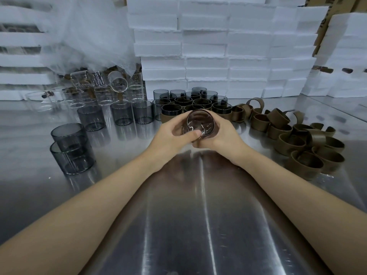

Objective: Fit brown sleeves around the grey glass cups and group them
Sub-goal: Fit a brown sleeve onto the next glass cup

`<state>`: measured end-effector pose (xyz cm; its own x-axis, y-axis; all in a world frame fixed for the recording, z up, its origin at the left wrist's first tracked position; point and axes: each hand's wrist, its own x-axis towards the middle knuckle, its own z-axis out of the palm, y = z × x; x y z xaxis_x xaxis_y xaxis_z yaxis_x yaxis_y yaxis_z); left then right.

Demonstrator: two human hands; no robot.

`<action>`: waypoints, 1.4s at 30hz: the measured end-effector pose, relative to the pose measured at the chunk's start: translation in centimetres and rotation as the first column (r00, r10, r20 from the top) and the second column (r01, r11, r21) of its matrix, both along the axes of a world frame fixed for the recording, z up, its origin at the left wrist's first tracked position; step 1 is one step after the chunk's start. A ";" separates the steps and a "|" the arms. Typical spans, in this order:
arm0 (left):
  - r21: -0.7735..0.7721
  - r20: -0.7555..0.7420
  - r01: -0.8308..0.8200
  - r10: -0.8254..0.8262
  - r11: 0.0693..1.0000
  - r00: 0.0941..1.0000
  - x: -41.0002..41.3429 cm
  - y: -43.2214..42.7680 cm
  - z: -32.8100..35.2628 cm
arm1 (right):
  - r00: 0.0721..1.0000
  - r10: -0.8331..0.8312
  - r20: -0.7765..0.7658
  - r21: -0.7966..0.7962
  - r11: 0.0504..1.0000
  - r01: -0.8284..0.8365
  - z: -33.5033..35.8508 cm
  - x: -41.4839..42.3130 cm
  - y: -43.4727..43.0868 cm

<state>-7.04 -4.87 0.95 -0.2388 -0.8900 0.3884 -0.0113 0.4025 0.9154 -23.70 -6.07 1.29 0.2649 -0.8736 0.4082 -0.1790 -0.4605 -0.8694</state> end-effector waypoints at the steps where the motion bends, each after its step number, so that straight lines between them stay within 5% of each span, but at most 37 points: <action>1: 0.006 -0.006 -0.004 0.004 1.000 1.000 0.0 0.0 0.1 | 1.000 0.019 0.023 0.032 0.999 -0.020 0.1 -0.1 0.0; 3: 0.002 0.021 -0.012 0.011 1.000 1.000 0.2 0.0 0.1 | 0.981 0.115 0.158 0.158 0.977 -0.140 0.0 -0.1 0.0; 6: -0.030 0.090 0.022 -0.020 0.999 0.996 0.1 0.3 0.2 | 0.860 0.219 0.460 0.384 0.825 -0.415 0.2 0.1 0.1; 9: -0.108 0.171 0.020 -0.001 0.994 0.985 -0.1 0.6 -0.1 | 0.801 0.279 0.529 0.447 0.711 -0.543 0.3 0.3 0.3; 16: -0.193 0.145 -0.079 0.108 0.978 0.983 0.0 0.1 -0.3 | 0.832 0.321 0.453 0.563 0.620 -0.546 0.8 0.5 0.6; 42: -0.143 0.062 -0.142 0.152 0.980 0.986 -0.2 0.3 0.1 | 0.817 0.282 0.503 0.575 0.597 -0.560 0.5 0.4 0.6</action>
